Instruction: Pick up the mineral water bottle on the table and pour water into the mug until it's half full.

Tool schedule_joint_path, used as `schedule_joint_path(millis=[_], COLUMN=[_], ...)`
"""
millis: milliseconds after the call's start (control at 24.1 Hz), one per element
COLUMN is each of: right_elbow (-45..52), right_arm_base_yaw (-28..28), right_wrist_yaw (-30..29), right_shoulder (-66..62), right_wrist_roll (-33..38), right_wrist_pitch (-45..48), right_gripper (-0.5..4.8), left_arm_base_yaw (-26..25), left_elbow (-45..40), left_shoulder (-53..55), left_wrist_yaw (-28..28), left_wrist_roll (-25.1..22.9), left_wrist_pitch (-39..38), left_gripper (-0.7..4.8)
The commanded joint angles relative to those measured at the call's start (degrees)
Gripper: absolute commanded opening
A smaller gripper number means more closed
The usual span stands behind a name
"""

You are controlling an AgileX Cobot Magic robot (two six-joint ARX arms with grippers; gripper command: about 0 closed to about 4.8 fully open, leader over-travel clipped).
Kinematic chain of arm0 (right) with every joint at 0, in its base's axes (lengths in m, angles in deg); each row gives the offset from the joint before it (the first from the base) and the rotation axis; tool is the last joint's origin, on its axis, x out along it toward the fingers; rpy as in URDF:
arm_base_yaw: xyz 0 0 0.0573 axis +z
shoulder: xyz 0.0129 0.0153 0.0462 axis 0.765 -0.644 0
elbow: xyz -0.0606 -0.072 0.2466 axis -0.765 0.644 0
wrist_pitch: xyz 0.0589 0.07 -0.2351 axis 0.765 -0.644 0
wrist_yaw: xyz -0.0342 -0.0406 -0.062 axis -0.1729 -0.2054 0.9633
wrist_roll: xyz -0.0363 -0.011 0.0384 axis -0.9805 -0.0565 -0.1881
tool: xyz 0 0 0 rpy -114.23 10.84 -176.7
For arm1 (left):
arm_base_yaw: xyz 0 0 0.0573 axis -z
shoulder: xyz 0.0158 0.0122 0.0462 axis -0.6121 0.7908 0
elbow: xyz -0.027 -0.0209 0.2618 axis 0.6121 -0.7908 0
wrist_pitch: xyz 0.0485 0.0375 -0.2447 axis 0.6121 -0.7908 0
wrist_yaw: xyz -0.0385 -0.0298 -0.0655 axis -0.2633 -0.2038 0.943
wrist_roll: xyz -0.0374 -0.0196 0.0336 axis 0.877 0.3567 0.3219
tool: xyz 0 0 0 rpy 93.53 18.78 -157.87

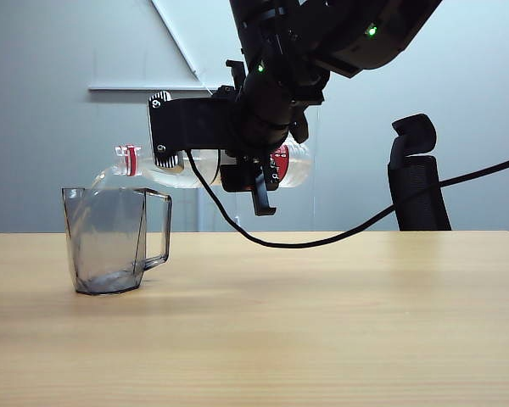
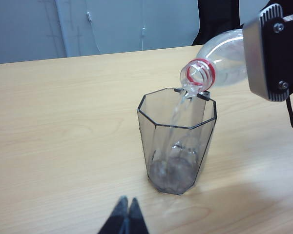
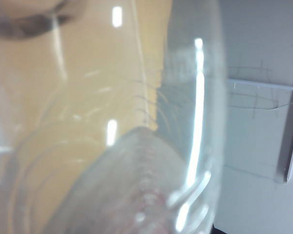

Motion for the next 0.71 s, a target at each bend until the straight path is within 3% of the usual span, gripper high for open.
schedule_joint_path(millis=[42,706], right_elbow=[-0.7,-0.7], right_arm_base_yaw=[0.07,0.09], right_wrist_yaw=[1.16,1.6], right_shoulder=[0.92,0.92], right_wrist_roll=[-0.02,-1.25], right_wrist_pitch=[3.21,3.23], right_gripper=[2.28,2.28], left_arm_base_yaw=[0.04,0.04], left_elbow=[0.13,0.13], left_shoulder=[0.11,0.11], left_wrist_yaw=[0.09,0.09], left_wrist_roll=[0.17,0.17], left_wrist_pitch=[0.76,0.76], left_gripper=[-0.02,-0.02])
